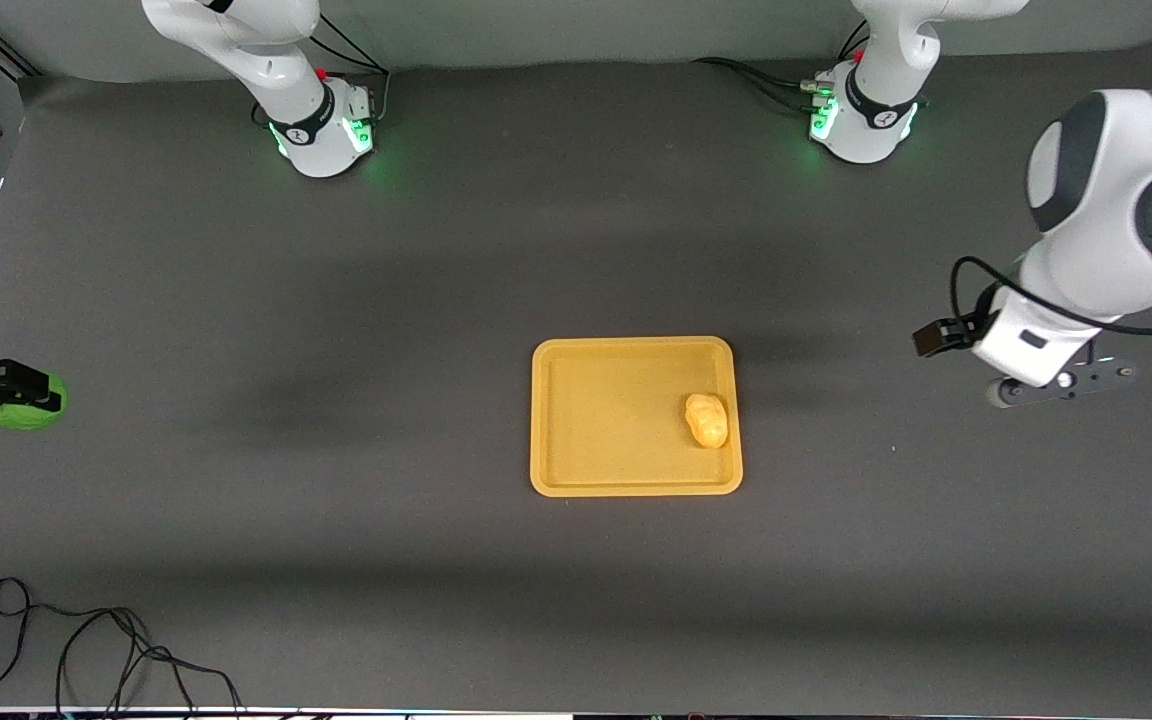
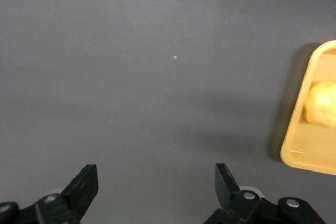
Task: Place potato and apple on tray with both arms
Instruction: 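Release the potato with the left gripper while the right gripper grasps the apple, then carry the green apple over the tray with the right gripper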
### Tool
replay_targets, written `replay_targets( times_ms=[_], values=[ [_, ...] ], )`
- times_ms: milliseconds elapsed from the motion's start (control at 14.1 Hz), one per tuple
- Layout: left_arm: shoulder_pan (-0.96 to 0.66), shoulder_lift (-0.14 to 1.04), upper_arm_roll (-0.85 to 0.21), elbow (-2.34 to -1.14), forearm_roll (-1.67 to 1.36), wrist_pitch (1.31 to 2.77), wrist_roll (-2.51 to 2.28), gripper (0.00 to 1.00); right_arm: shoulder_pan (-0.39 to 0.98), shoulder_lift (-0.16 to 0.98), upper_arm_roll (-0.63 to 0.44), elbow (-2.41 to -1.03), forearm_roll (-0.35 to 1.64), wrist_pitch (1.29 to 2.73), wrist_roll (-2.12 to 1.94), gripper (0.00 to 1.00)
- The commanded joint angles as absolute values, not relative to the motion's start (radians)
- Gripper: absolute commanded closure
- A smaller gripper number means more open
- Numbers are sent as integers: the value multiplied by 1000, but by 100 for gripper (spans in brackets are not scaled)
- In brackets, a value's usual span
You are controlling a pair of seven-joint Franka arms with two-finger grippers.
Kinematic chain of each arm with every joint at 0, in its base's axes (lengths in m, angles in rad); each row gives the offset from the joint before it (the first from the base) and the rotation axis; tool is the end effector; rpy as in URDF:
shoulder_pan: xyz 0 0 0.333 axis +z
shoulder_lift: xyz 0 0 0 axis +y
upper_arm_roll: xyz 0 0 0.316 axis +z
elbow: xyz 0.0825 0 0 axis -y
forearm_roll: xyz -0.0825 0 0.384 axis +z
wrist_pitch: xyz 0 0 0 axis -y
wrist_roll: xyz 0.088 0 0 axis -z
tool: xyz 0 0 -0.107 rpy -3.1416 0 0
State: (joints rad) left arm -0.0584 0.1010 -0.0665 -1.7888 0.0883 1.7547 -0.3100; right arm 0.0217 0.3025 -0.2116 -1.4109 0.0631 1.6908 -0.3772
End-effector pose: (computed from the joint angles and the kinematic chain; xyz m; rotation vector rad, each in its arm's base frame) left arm 0.5739 -0.0630 0.4795 -3.0205 -0.2467 0.1739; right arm 0.6418 -0.0984 0.5318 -3.1233 -0.2946 0.0241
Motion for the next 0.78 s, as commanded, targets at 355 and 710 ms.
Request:
replay_targets(
  times_ms=[355,710],
  values=[
    [-38,37,-58,-1845,25,1758,-151,0,553,414,-213,-1223,31,1638,349,46],
    [-58,-24,2,-1844,21,1724,-54,0,780,664,-209,-976,37,1664,779,46]
  ],
)
